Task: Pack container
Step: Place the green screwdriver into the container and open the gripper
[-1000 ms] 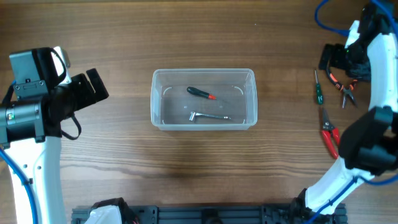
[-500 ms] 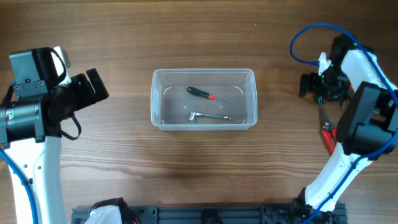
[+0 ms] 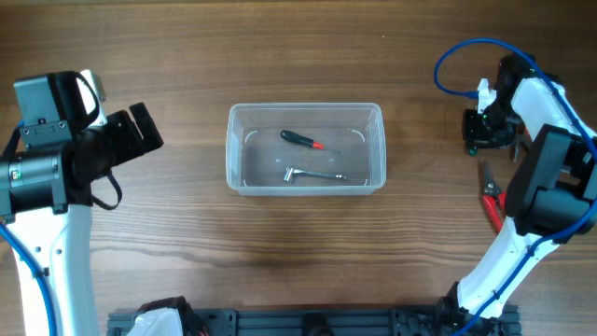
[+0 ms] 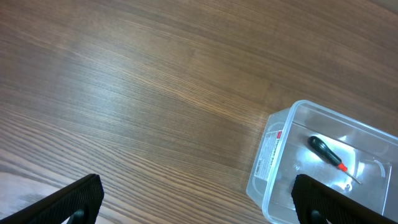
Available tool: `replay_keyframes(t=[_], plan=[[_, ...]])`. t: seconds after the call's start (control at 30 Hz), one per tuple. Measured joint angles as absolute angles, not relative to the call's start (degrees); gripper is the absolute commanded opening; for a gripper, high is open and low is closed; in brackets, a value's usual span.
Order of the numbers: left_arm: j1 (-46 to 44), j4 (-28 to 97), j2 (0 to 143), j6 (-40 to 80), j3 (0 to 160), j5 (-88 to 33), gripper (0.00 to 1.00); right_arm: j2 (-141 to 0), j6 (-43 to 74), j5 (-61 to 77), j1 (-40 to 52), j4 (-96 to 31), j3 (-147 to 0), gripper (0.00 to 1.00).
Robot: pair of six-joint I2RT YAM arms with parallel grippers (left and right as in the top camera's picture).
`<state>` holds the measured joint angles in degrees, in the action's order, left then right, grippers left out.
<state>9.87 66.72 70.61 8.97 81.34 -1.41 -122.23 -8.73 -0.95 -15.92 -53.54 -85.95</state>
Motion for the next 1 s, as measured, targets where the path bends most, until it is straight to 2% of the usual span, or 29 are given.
replay_keyframes(t=[0.13,0.17,0.43,0.57,0.7,0.77,0.87,1.0], plan=[[9.9,66.7,70.6,9.0,81.3,-1.4,1.0,-122.2,-8.7,-0.9,-15.9,-53.6,-86.0,0.09],[9.9,66.7,70.6,9.0,81.3,-1.4,1.0,-122.2,-8.7,-0.9,-15.9,-53.6,-86.0,0.04],[9.9,66.7,70.6,9.0,81.3,-1.4,1.0,-121.8,-7.2,1.1,-15.5,-57.4,-86.4,0.04],[9.9,66.7,70.6,9.0,81.3,-1.4,1.0,-112.7,-8.1,1.6,-11.6,-58.2,-89.0,0.04],[9.9,66.7,70.6,9.0,81.3,-1.4,1.0,-93.0,-16.6,2.9,1.8,-57.0,-95.6,0.04],[9.9,66.7,70.6,9.0,81.3,-1.4,1.0,-87.9,-23.1,4.3,10.6,-57.7,-96.3,0.04],[9.9,66.7,70.6,9.0,81.3,-1.4,1.0,-88.8,-32.8,6.0,23.4,-59.1,-95.7,0.04],[9.9,66.7,70.6,9.0,81.3,-1.4,1.0,-98.0,-38.1,6.3,31.6,-59.0,-93.5,0.04]])
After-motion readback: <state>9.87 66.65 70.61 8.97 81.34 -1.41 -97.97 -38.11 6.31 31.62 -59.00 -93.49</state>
